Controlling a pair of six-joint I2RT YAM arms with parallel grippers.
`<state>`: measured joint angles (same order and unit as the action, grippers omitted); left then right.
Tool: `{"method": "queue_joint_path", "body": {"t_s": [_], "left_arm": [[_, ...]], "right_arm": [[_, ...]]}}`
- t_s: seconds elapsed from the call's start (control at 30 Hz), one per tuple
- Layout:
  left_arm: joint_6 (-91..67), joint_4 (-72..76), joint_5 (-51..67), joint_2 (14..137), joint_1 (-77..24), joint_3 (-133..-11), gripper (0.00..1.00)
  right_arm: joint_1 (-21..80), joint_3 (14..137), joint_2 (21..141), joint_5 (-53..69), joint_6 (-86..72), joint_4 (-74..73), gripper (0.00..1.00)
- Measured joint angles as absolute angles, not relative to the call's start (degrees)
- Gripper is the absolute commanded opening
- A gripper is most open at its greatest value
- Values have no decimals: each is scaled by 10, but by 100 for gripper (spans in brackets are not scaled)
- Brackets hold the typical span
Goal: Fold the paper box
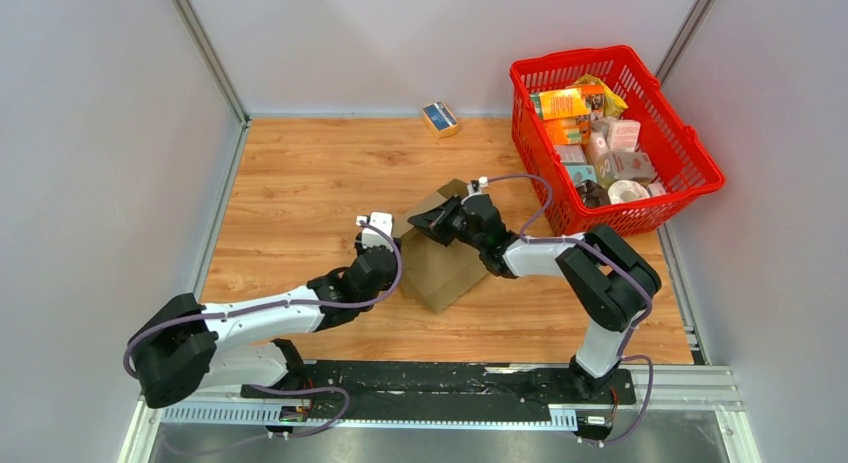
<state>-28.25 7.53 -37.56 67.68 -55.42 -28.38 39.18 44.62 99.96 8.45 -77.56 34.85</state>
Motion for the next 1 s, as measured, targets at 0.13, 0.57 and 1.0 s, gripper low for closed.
{"method": "queue_joint_path", "body": {"t_s": [0.13, 0.57, 1.0], "left_arm": [[-271, 75, -380, 666, -528, -281, 53], [-235, 87, -362, 664, -464, -271, 52], [-211, 136, -329, 740, -461, -271, 48]], "right_arm": [[405, 481, 1034, 74, -818, 365, 0], [404, 488, 1085, 55, -898, 410, 0], [393, 488, 1087, 56, -906, 415, 0]]}}
